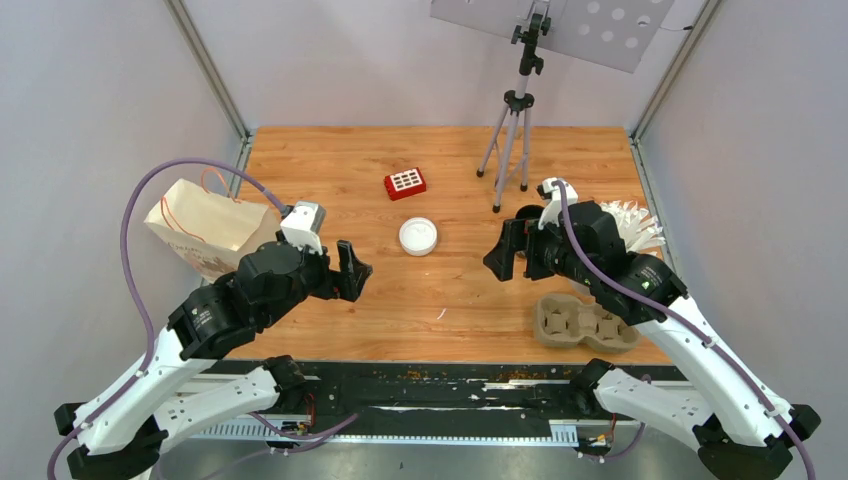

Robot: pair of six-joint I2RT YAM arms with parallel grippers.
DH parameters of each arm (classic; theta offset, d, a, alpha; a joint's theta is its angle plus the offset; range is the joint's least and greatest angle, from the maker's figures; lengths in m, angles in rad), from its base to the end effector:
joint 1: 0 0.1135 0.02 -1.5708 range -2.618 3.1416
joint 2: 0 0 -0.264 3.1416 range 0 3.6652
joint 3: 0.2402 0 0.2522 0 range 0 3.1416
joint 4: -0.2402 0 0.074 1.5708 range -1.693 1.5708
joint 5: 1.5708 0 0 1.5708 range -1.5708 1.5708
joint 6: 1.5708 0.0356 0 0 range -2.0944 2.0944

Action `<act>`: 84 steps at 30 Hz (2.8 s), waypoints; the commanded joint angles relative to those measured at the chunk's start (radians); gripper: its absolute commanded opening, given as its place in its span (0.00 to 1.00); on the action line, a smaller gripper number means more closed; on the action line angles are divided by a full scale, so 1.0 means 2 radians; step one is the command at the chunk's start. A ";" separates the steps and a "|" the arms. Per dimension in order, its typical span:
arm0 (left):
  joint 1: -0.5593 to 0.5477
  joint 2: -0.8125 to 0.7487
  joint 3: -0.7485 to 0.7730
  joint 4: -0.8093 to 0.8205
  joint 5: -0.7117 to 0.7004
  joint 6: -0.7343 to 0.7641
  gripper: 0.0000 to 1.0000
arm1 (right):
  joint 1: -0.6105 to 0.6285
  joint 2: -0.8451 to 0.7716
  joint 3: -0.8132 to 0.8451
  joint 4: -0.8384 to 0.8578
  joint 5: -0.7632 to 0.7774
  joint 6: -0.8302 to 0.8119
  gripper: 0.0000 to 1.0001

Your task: Pack the takeout coffee

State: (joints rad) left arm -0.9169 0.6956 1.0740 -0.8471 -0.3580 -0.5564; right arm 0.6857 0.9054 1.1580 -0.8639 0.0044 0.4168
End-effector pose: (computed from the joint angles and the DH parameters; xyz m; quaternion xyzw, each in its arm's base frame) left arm 0.0820 -0.0865 0.3804 0.0586 0.8415 -0.2338 0.4835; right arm 0.1309 0.1069 0.3776 -0.1179 0.8792 0.2401 0.3942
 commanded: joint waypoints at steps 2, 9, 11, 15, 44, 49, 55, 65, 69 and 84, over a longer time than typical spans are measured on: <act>-0.003 -0.004 -0.001 0.020 -0.012 0.017 1.00 | -0.002 -0.005 -0.008 0.013 0.014 0.014 1.00; -0.003 -0.019 -0.031 0.020 -0.032 0.046 1.00 | -0.001 -0.015 -0.022 0.045 -0.005 0.013 1.00; -0.003 -0.031 -0.043 0.028 -0.030 0.061 1.00 | -0.002 -0.029 -0.036 0.071 -0.008 0.008 0.99; -0.003 -0.069 -0.075 0.058 -0.028 0.089 1.00 | -0.001 -0.034 -0.047 0.100 0.017 -0.035 0.93; -0.003 -0.104 -0.041 0.006 0.025 0.024 1.00 | -0.133 0.337 0.163 0.008 0.078 -0.227 0.31; -0.003 -0.100 -0.040 0.006 0.026 0.020 1.00 | -0.142 0.340 0.152 0.018 0.042 -0.236 0.29; -0.003 -0.102 -0.040 0.004 0.028 0.012 1.00 | -0.143 0.356 0.155 0.011 0.061 -0.227 0.28; -0.003 -0.105 -0.043 0.002 0.024 0.013 1.00 | -0.145 0.379 0.160 0.000 0.059 -0.221 0.22; -0.003 -0.107 -0.042 -0.001 0.024 0.011 1.00 | -0.146 0.382 0.156 -0.001 0.061 -0.221 0.17; -0.002 -0.113 -0.040 -0.006 0.015 0.006 1.00 | -0.151 0.391 0.156 -0.004 0.058 -0.217 0.17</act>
State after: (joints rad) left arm -0.9169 0.4808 0.9699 -0.8566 -0.3161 -0.5240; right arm 0.3908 1.6737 1.4666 -0.8787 0.1215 -0.0280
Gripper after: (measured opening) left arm 0.999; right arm 0.170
